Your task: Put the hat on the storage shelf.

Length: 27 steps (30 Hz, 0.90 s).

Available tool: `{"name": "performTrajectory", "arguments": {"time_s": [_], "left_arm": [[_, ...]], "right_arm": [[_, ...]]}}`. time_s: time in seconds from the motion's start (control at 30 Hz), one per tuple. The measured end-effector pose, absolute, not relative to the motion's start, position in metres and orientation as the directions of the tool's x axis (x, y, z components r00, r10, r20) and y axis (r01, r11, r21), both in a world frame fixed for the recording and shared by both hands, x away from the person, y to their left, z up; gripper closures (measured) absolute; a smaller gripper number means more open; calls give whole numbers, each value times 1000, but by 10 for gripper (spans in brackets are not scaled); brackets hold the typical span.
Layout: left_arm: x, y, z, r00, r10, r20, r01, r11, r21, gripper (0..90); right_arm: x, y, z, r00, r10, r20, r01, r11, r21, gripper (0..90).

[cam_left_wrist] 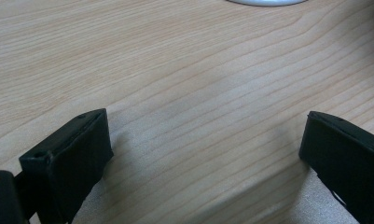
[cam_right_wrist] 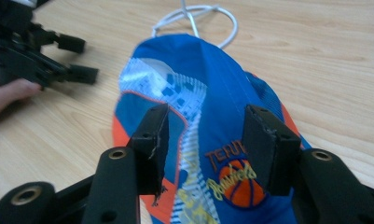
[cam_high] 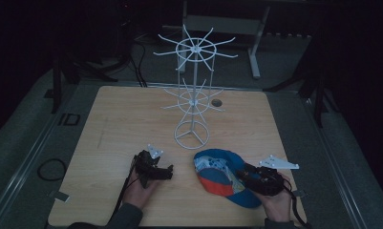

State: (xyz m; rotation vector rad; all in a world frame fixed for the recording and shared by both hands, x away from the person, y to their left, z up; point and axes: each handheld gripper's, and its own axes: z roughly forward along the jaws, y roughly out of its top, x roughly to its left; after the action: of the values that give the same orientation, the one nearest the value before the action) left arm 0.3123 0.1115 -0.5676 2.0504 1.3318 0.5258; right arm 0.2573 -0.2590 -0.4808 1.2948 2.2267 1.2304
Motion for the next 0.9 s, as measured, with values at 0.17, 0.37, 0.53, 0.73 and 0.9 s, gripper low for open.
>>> {"name": "performTrajectory", "arguments": {"time_s": [0.17, 0.37, 0.53, 0.73, 0.9], "left_arm": [[312, 111, -568, 409, 912, -8, 661, -290, 692, 26], [312, 111, -568, 409, 913, -8, 661, -290, 692, 26], [312, 111, -568, 409, 912, -8, 661, -290, 692, 26], [312, 111, -568, 409, 912, -8, 661, -291, 692, 26], [312, 111, -568, 409, 913, -8, 661, -290, 692, 26]], "right_arm": [[260, -258, -485, -546, 820, 172, 596, 236, 767, 485], [260, -254, -482, -541, 823, 170, 612, 248, 751, 558], [265, -257, -477, -539, 821, 186, 624, 242, 743, 575], [268, -252, -471, -560, 810, 173, 616, 267, 741, 575], [269, -250, -468, -573, 802, 166, 615, 288, 734, 560]]}}
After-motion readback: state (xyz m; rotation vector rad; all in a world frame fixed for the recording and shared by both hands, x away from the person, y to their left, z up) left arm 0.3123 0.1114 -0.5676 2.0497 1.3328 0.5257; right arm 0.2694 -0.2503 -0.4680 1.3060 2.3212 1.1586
